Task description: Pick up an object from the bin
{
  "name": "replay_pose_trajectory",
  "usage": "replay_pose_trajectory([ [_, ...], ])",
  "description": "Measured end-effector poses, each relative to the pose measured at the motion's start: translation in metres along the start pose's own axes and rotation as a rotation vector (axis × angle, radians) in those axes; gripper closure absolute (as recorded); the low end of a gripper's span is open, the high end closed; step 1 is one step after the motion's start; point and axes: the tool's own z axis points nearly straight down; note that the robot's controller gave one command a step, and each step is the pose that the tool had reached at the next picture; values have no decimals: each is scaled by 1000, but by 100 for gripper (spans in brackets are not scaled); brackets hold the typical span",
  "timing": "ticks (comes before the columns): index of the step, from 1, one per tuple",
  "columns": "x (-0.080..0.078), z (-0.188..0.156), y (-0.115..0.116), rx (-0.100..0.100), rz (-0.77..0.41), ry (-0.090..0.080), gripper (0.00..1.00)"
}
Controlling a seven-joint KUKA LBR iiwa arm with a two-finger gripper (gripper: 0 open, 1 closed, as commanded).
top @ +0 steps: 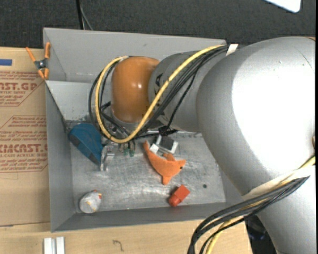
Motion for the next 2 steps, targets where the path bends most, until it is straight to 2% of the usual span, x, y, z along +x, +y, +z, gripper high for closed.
replay_pose_trajectory([
  [2, 0, -1, 0, 0, -1, 1, 100],
])
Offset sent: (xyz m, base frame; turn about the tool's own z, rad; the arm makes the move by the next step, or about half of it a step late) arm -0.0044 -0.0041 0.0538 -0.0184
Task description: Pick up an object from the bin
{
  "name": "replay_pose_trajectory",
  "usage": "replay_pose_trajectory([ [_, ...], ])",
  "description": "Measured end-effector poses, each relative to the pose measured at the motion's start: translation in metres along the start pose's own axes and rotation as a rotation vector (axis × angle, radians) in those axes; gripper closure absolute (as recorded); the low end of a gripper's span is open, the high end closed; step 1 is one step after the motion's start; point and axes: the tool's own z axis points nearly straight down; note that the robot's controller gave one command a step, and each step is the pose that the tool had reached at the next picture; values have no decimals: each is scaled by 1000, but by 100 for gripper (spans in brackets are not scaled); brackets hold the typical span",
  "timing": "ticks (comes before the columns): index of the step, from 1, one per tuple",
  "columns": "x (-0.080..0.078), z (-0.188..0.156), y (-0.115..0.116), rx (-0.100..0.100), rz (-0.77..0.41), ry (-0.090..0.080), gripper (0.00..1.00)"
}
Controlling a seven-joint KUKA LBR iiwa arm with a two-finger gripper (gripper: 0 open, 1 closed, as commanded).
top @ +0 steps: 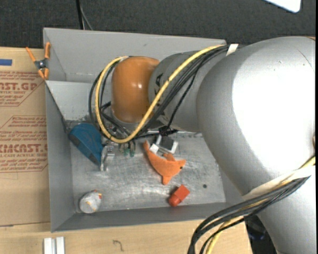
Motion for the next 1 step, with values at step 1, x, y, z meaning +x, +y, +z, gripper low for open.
replay_pose_trajectory([
  [1, 28, -142, 0, 4, 22, 3, 100],
])
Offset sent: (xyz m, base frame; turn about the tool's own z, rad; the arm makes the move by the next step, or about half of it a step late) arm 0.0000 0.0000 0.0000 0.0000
